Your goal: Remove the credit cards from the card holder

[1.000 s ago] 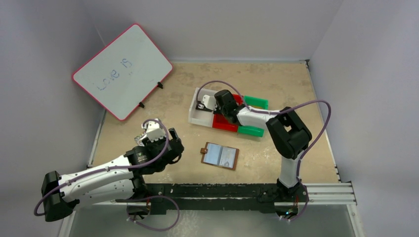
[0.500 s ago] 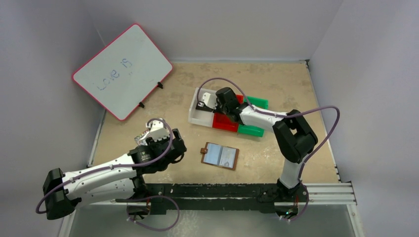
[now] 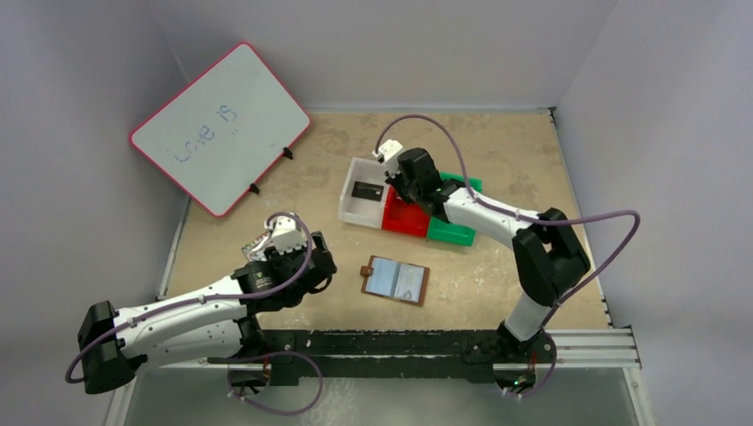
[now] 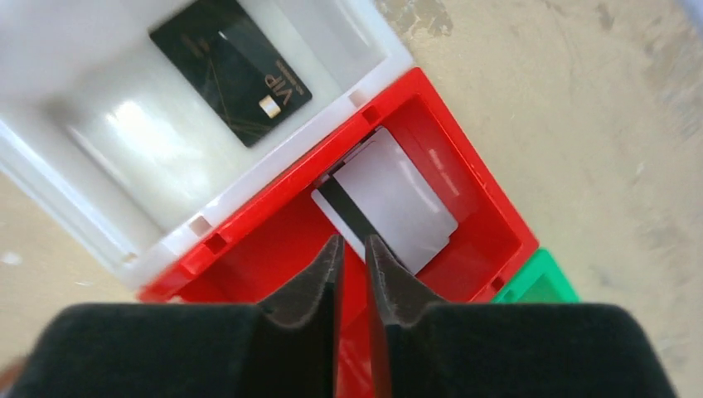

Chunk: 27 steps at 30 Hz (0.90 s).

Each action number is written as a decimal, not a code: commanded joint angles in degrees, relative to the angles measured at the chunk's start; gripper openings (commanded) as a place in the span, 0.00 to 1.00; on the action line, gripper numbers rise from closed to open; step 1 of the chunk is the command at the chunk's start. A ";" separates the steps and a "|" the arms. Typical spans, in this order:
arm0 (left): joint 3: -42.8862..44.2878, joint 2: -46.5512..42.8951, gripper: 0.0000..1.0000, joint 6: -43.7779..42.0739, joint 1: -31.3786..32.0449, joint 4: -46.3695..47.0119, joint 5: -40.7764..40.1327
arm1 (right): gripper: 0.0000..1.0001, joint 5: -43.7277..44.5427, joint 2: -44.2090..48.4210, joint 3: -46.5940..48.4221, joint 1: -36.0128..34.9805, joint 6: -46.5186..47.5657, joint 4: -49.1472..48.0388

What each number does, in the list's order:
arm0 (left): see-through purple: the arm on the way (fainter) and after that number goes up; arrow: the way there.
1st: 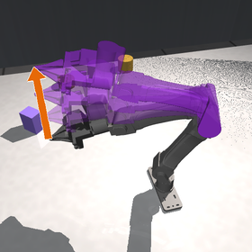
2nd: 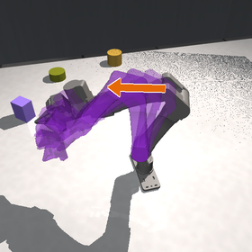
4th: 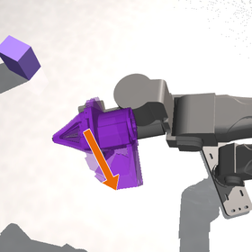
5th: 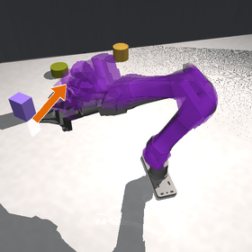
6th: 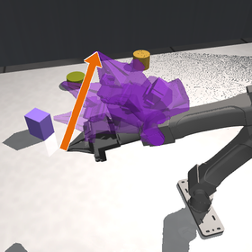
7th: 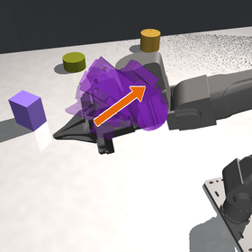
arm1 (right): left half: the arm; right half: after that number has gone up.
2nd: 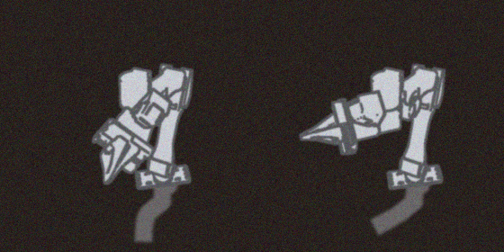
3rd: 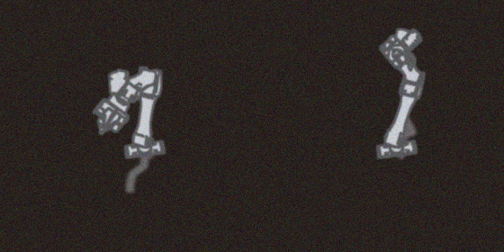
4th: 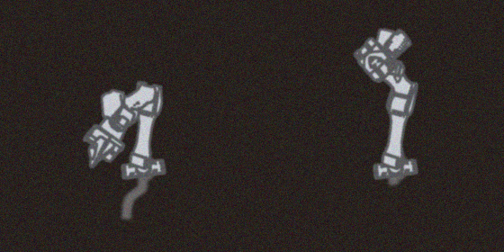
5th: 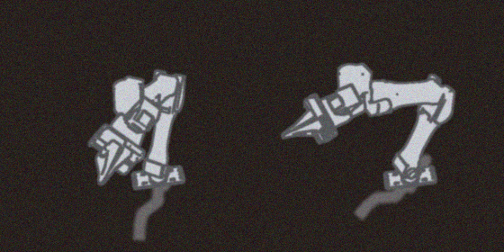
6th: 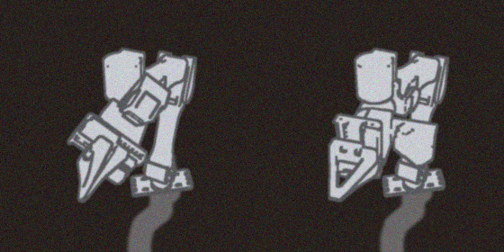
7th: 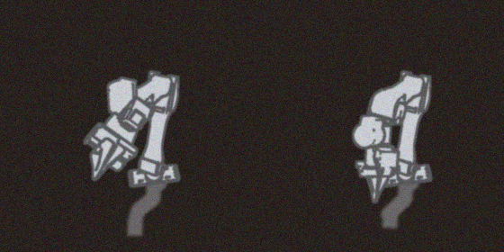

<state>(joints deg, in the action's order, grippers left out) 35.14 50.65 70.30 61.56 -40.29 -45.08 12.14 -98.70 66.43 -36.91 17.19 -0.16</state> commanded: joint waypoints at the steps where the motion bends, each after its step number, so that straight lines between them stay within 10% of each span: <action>1: 0.56 -0.22 0.80 -0.25 -0.26 1.45 -0.26 | 0.12 -2.92 4.74 1.16 0.63 -25.63 3.02; 10: -0.04 -0.53 0.79 0.90 -0.21 1.44 0.24 | 0.03 -8.52 0.09 -0.17 0.71 -42.22 6.37; 27: 0.29 -0.10 0.79 1.09 -0.22 1.29 0.45 | 0.00 6.68 -7.48 5.66 2.26 -44.71 11.64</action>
<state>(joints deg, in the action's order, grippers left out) 34.79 50.63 70.91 61.54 -39.94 -44.10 13.23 -106.91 69.28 -35.62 -26.57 11.20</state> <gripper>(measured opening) 0.791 0.004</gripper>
